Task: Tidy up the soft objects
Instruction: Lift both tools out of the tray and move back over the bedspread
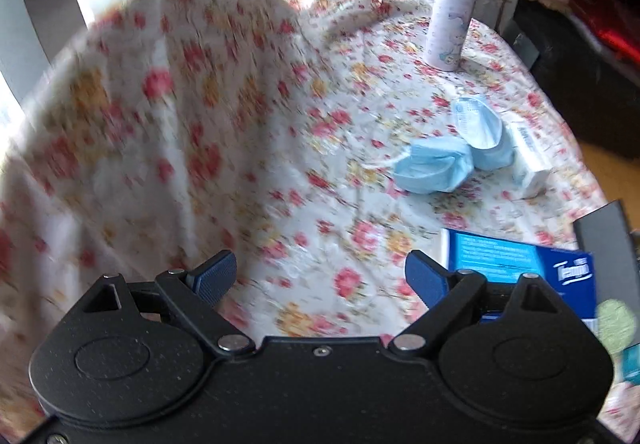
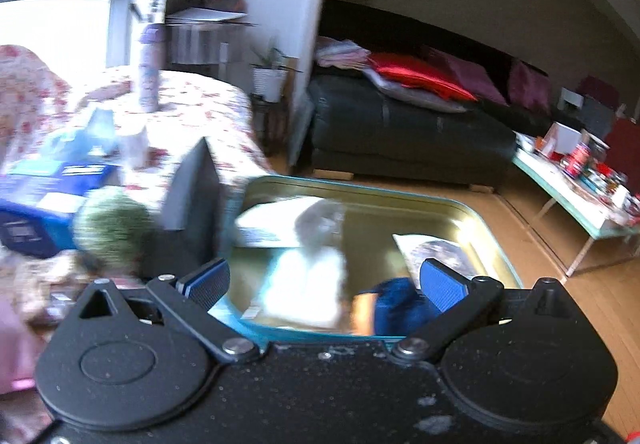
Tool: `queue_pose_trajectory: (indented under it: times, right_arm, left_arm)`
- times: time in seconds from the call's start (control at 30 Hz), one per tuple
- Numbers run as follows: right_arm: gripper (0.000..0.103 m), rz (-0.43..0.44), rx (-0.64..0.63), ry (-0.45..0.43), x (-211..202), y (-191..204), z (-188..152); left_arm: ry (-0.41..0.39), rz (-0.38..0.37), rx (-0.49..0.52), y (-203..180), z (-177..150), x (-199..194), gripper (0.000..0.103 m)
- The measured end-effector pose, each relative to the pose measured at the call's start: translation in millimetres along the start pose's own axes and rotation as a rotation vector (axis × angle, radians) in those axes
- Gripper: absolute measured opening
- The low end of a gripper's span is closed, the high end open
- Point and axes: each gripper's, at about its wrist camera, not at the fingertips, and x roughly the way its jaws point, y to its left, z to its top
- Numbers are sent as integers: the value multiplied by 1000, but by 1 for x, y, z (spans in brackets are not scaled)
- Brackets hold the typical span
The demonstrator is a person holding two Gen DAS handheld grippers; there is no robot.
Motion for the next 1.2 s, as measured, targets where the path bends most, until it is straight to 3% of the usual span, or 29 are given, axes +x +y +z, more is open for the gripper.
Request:
queue_pose_trajectory:
  times: [0.13,0.23,0.4,0.5,0.63,0.73,1.0,1.2]
  right_arm:
    - [102,84,-44,-20,-16,32,14]
    - [102,101,-71,-37,-14,56,37]
    - [102,115,-76,-34,17,86,84]
    - [102,95,-141,-11,41,105,93]
    - [101,50,-259,10,48,123,71]
    - [101,60,-281,21,33,120,49]
    - [101,102,-255,151,-10,103,-5]
    - [101,156,-158,96,-27,95,4]
  left_arm:
    - [-20,-19,-23,2,-2,-1,88]
    - [-44,-28,-13,0,-5,-4,88]
    - [-40,-31,5,-3,-5,-1,88]
    - [-32,-35,2,-3,-5,1,88]
    - [-25,-63,-24,3,-4,3,88]
    - [-19,-82,-45,6,-4,3,88]
    - [-18,-75,-43,4,-5,3,88]
    - [-18,-76,-41,3,-4,3,88]
